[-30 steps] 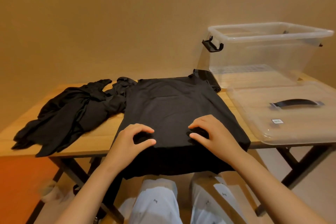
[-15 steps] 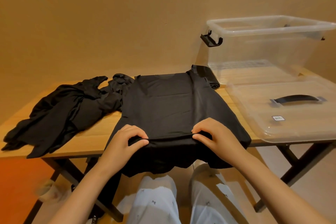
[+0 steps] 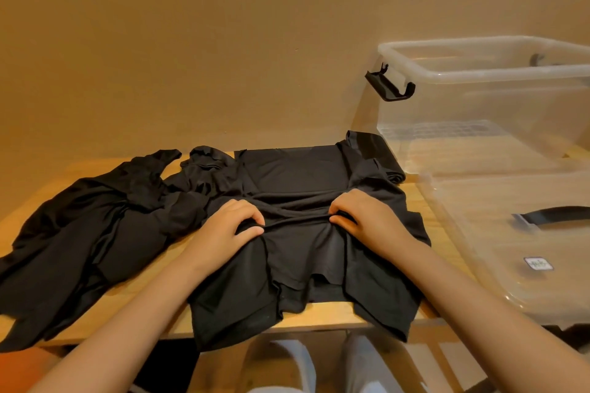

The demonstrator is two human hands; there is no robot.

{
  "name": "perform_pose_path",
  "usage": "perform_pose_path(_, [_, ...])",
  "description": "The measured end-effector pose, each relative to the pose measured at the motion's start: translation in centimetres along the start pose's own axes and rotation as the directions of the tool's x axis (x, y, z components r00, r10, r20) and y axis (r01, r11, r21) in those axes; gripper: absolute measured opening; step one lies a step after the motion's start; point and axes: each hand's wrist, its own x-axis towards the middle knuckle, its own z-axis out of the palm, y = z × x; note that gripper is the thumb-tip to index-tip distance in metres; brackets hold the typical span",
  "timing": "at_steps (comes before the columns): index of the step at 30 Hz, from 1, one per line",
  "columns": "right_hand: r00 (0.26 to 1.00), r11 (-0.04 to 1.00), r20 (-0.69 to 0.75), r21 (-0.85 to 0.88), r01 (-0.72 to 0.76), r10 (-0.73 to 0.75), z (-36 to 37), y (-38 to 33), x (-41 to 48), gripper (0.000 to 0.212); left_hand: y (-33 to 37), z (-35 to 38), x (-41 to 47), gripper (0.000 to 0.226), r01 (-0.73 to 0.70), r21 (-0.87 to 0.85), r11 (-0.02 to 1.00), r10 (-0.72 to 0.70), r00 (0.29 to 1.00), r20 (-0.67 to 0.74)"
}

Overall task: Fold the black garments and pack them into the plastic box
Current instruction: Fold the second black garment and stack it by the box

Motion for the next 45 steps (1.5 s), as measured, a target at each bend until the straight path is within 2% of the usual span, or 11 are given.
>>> perform_pose_path(4, [0.999, 0.998, 0.016, 0.057, -0.038, 0.037, -0.1, 0.4, 0.5, 0.017, -0.3, 0.3, 0.4, 0.012, 0.038, -0.051, 0.998, -0.041, 0.998, -0.047])
perform_pose_path(9, [0.996, 0.97, 0.051, 0.227, -0.088, 0.078, -2.0, -1.3, -1.7, 0.032, 1.6, -0.2, -1.8, 0.022, 0.017, -0.098, 0.995, -0.025, 0.996, -0.087])
perform_pose_path(13, [0.994, 0.936, 0.039, 0.335, -0.106, 0.098, -3.6, -3.5, -6.2, 0.035, 3.7, -0.6, -5.6, 0.017, 0.003, -0.171, 0.985, -0.022, 0.993, -0.112])
perform_pose_path(18, [0.995, 0.96, 0.09, 0.27, -0.07, 0.048, -3.3, -4.9, -10.5, 0.038, 4.9, 0.0, -10.3, 0.028, 0.07, -0.222, 0.973, -0.091, 0.992, -0.088])
perform_pose_path(25, [0.988, 0.98, 0.136, 0.172, -0.101, 0.079, -2.5, -5.0, -12.7, 0.069, 5.5, 0.0, -12.4, 0.042, 0.071, -0.156, 0.985, -0.088, 0.991, -0.104])
perform_pose_path(31, [0.995, 0.982, 0.036, 0.16, -0.098, 0.093, -2.8, -3.7, -14.8, 0.057, 5.0, 0.4, -14.9, 0.047, 0.114, -0.064, 0.991, -0.119, 0.989, -0.087])
perform_pose_path(36, [0.989, 0.987, -0.062, 0.097, -0.127, 0.133, -3.3, -1.7, -16.4, 0.048, 3.6, 0.4, -16.2, 0.053, 0.15, 0.02, 0.988, -0.145, 0.976, -0.16])
perform_pose_path(41, [0.992, 0.99, -0.043, 0.082, -0.114, 0.117, -3.3, -1.0, -17.4, 0.046, 3.5, -0.3, -16.3, 0.022, 0.12, -0.025, 0.992, -0.123, 0.968, -0.22])
perform_pose_path(45, [0.99, 0.982, -0.075, 0.158, -0.106, 0.119, -3.6, -0.4, -17.8, 0.033, 3.5, -1.0, -16.7, 0.039, 0.166, -0.045, 0.985, -0.172, 0.963, -0.207])
